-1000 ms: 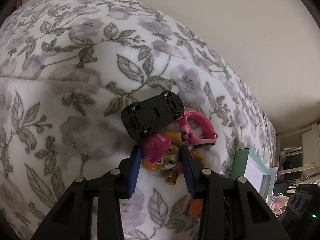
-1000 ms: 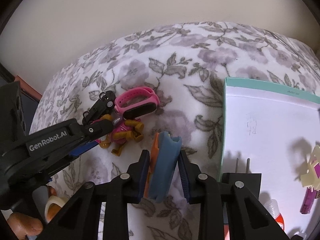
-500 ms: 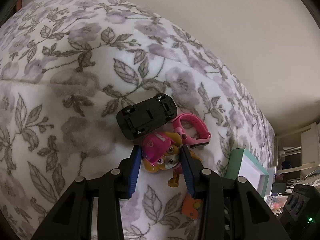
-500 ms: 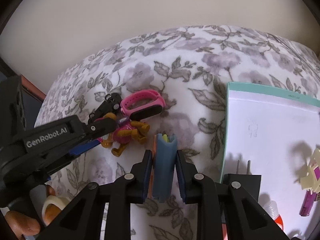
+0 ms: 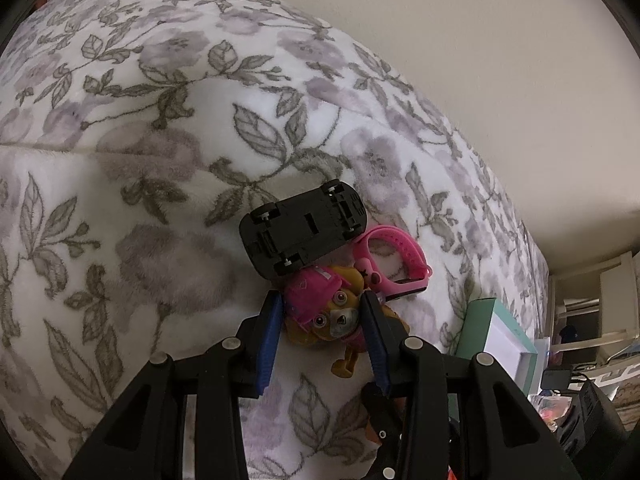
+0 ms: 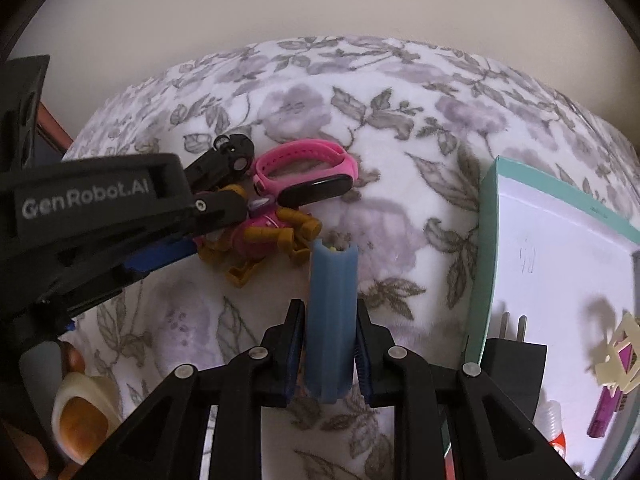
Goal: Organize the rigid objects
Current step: 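Grasp the dog figure with the left gripper while the right grasps the orange-blue case, then carry the dog figure and orange-blue case over the white tray with both grippers, then open the left gripper to drop the figure while the right drops the case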
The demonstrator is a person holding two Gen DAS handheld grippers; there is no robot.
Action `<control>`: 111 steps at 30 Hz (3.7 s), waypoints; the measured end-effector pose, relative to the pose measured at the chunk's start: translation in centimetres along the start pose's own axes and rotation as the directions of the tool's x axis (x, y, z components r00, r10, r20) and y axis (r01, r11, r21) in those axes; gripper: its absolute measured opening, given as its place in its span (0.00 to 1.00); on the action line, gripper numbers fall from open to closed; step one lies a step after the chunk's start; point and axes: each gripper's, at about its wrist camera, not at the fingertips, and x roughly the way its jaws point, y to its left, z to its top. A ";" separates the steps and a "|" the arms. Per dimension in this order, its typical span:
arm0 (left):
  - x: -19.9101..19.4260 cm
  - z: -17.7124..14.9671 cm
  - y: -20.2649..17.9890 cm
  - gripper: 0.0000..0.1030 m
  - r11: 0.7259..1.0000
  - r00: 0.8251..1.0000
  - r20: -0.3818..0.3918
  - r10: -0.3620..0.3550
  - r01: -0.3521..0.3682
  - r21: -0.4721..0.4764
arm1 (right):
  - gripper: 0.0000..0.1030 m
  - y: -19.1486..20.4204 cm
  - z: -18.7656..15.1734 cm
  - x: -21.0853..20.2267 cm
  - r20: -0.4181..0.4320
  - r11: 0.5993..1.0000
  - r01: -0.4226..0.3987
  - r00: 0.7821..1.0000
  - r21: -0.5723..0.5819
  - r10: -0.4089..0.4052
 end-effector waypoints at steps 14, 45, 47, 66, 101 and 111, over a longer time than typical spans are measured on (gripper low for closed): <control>-0.1 0.0 -0.3 0.40 1.000 1.000 0.011 0.003 -0.003 -0.002 | 0.23 -1.0 0.2 -1.0 0.037 0.997 -0.062 0.997 0.043 0.060; -6.0 -4.9 -14.6 0.40 0.922 0.971 0.055 -0.231 0.200 0.332 | 0.23 -18.3 0.6 -16.3 0.272 0.928 0.158 0.928 0.337 -0.256; -5.1 -5.7 -15.5 0.40 0.916 0.976 0.035 -0.217 0.191 0.353 | 0.23 -19.3 0.3 -15.6 0.237 0.922 0.180 0.933 0.343 -0.270; 1.8 -9.9 -17.3 0.40 0.896 0.995 -0.079 -0.064 0.092 0.434 | 0.23 -22.9 -1.6 -8.6 0.025 0.903 0.225 0.968 0.366 -0.251; -1.3 -7.4 -16.4 0.42 0.921 0.999 0.024 -0.022 0.010 0.390 | 0.25 -17.8 1.2 -14.5 0.176 0.930 0.265 0.933 0.253 -0.314; -3.7 -4.6 -13.7 0.65 0.940 0.979 0.180 0.093 -0.146 0.307 | 0.48 -15.5 1.6 -13.8 0.192 0.948 0.244 0.940 0.205 -0.283</control>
